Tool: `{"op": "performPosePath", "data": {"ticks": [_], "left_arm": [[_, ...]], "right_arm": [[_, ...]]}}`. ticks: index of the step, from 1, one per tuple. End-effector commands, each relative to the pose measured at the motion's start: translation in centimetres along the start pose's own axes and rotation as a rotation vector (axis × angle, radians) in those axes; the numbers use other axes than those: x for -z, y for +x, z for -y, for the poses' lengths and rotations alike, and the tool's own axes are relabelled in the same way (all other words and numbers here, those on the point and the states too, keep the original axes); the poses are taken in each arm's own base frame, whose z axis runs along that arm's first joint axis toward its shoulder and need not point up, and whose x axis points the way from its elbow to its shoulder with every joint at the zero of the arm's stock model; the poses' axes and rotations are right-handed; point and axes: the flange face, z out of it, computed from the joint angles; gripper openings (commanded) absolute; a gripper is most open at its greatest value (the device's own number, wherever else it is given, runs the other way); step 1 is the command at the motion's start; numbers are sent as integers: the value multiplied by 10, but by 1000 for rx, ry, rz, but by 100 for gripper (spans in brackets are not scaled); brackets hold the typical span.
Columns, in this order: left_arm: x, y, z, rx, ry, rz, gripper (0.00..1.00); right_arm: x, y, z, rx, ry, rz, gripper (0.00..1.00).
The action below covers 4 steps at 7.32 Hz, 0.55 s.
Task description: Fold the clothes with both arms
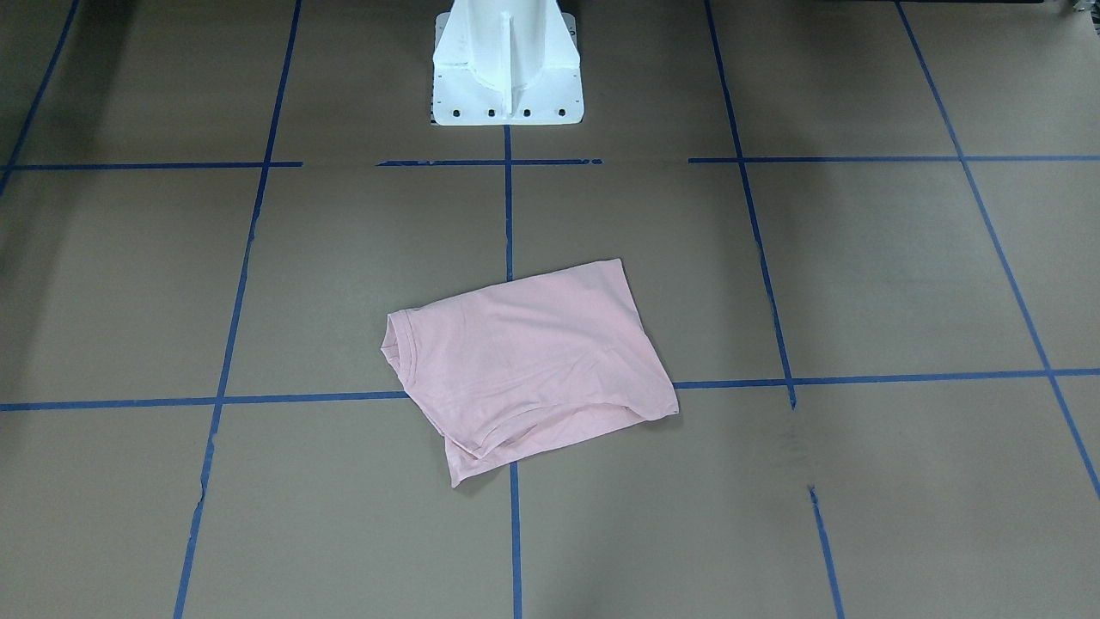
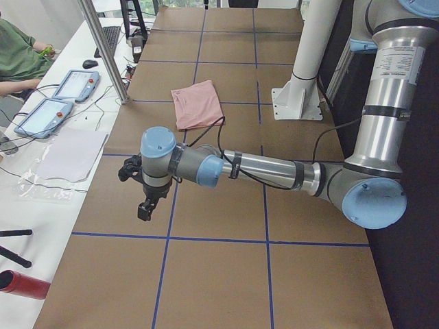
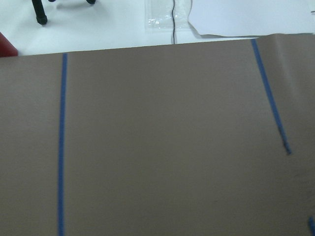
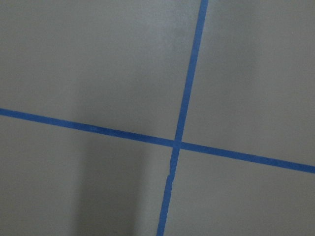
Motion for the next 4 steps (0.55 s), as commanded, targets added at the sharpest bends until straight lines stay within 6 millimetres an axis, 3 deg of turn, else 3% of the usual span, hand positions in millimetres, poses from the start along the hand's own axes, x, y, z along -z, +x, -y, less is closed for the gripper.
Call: {"op": "performPosePath", "data": {"ticks": [1,3,4], "left_arm": [[-30,-22,-33,6,-1,-23,100],[-43,-29,-49,42,-39,-28,100],[-47,-29,-59,50,-50,-30,100]], "right_arm": [[-2,5,-13,-8,-2,11,100],[27,-22,-20,-135,49,-1,100],[25,-22,-30,-158,52,1,100]]}}
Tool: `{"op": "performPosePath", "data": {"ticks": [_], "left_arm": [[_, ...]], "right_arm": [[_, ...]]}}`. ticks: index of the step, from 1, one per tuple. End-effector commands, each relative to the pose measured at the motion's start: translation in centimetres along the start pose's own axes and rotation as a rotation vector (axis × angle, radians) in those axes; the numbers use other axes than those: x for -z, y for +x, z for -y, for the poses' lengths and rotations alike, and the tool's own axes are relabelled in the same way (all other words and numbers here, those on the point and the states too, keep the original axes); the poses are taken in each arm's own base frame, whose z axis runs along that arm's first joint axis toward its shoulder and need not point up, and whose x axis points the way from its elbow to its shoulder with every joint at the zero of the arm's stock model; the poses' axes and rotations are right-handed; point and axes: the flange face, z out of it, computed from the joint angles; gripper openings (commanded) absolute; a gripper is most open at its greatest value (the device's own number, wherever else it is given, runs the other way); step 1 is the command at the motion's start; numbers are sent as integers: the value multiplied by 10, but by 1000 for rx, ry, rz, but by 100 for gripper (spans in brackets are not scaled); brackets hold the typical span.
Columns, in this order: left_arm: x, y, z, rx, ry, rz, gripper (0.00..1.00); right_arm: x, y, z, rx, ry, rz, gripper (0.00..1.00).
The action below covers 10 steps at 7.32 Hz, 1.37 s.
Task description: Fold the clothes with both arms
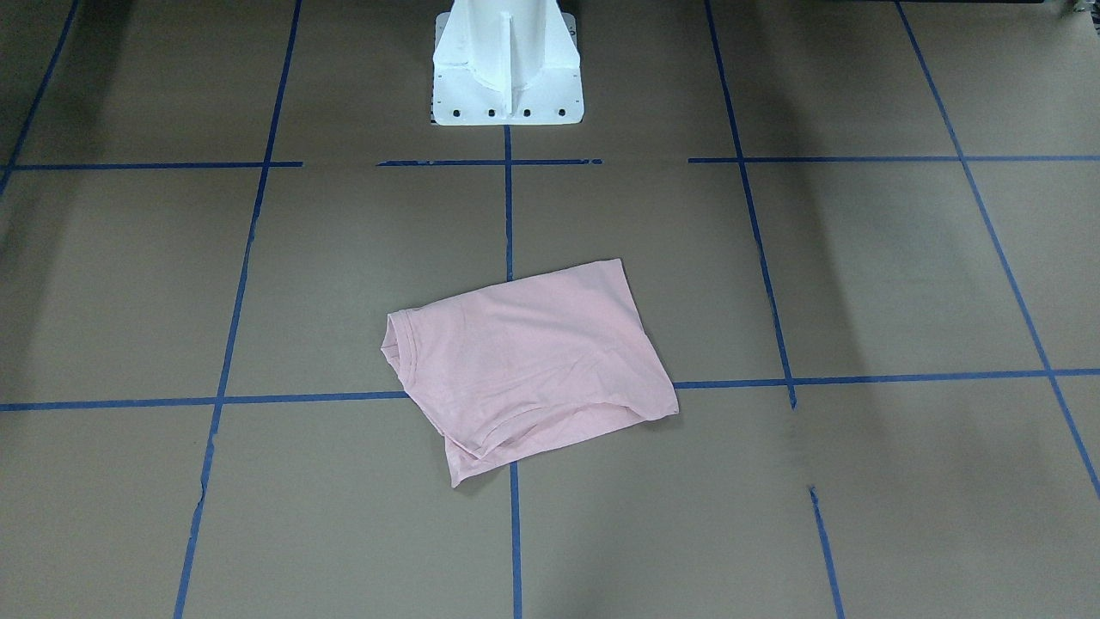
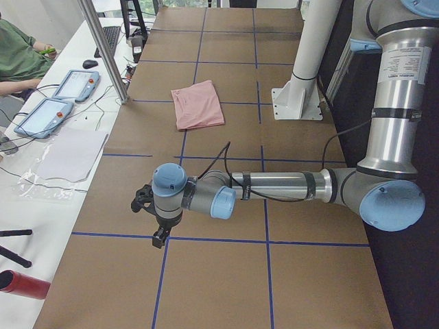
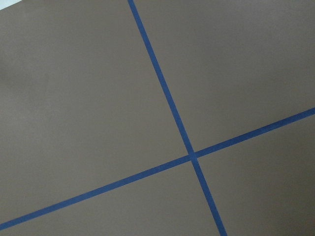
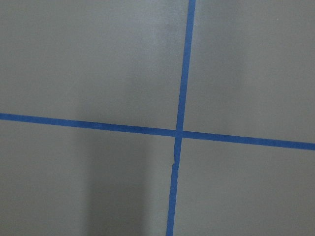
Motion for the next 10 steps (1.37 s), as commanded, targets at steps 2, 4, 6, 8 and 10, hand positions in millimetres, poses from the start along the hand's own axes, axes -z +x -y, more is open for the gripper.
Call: {"op": "performPosePath", "data": {"ticks": [2,4,6,8,10], "left_arm": [[-9,0,-13,40,-52,-10,100],[0,7,-8,58,-72,-14,100],[16,21,-2,76,-91,-17,100],[16,21,-8,87,-101,-20,100],[14,20,-10,89,-103,-28,100]], "right_arm": [[-3,3,-18,-73,-4,1,100],[1,-2,-15,-82,4,9,100],[-2,-9,-10,-139,-1,8,100],[-6,-12,-9,-143,-9,10,100],[-6,-13,-9,-136,-7,10,100]]}}
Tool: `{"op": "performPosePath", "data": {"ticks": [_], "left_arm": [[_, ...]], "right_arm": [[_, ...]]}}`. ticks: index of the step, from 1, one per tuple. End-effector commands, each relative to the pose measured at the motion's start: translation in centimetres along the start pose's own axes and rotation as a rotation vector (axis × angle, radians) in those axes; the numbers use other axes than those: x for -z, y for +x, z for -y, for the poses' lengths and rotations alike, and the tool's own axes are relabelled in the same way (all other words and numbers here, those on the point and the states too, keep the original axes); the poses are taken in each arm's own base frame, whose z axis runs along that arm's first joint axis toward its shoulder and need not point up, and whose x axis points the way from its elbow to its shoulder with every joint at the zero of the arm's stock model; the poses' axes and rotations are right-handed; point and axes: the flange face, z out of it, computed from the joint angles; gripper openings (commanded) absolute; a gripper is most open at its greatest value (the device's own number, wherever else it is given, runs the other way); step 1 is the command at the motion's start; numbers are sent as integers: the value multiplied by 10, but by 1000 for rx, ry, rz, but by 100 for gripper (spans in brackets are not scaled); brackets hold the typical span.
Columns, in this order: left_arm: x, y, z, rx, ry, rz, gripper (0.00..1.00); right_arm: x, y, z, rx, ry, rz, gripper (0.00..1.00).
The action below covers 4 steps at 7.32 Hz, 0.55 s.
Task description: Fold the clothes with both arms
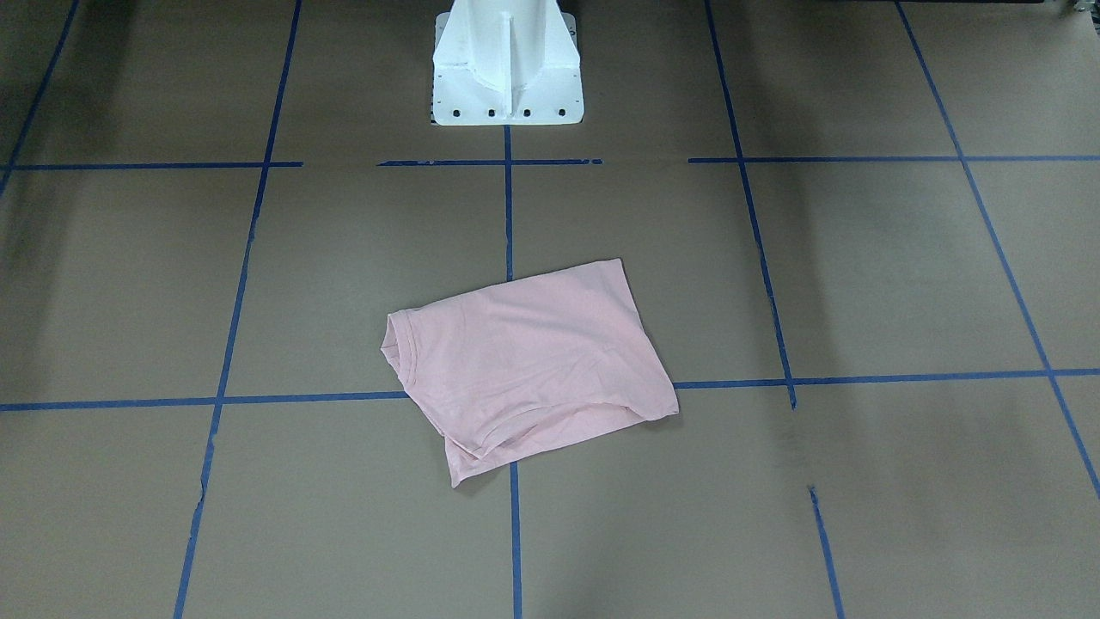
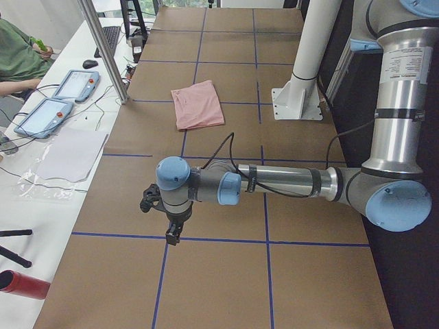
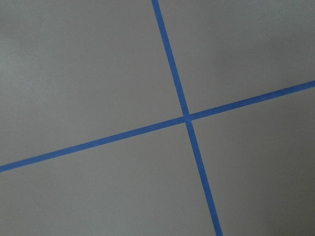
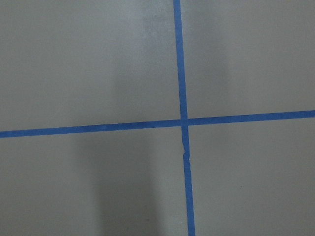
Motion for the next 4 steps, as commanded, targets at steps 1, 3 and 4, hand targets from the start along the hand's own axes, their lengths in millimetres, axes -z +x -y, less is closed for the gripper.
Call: {"op": "performPosePath", "data": {"ticks": [1,3,4], "left_arm": [[0,0,-1,3,-1,-6,100],[0,0,-1,3,-1,-6,100],[-1,-1,-1,4,-2,-6,100]], "right_arm": [[0,-1,0,7,0,0,100],[0,-1,0,12,1,0,100],[0,-1,0,12,1,0,100]]}}
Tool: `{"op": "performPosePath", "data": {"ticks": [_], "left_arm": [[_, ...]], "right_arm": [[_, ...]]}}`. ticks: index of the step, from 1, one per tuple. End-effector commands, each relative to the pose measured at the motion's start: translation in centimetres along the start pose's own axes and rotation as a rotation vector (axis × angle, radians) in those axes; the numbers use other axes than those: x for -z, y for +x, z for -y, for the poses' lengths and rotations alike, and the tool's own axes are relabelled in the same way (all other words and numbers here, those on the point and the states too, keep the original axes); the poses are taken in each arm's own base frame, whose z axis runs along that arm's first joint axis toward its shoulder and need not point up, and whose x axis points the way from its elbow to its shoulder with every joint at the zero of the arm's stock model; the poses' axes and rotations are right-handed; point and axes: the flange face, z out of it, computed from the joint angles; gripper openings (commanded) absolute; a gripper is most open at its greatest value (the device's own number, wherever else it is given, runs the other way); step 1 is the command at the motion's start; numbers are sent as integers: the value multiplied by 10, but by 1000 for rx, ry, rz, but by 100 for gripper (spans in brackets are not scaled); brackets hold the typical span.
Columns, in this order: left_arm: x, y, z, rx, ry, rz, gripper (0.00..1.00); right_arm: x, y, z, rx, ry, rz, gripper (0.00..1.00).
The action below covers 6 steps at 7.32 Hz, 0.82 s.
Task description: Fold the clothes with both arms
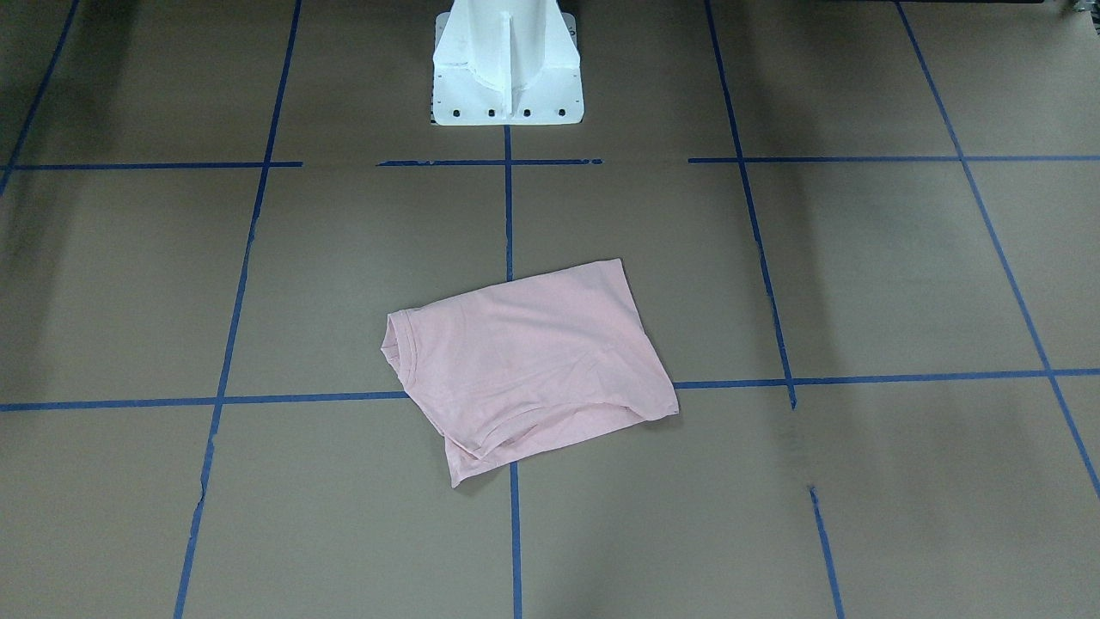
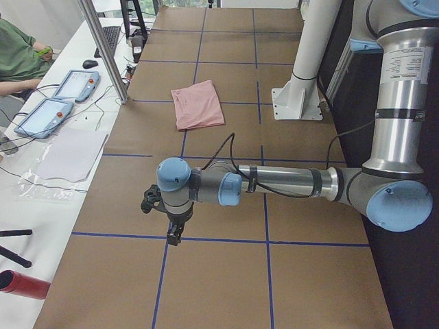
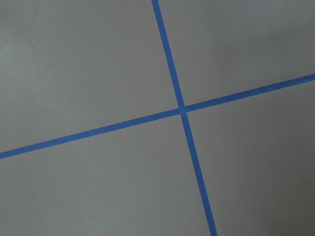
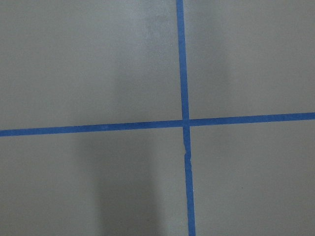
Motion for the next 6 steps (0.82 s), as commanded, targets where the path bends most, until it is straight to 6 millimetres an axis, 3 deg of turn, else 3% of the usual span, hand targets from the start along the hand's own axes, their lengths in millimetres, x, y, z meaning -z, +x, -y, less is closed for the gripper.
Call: {"op": "performPosePath", "data": {"ticks": [1,3,6], "left_arm": [[-3,-3,-1,9,-6,-3,100],[-2,-1,1,239,-3,-8,100],[0,3,2,295,1,-36,100]], "right_arm": [[1,-1,0,2,1,0,100],[1,-1,0,2,1,0,100],[3,-2,0,6,6,1,100]]}}
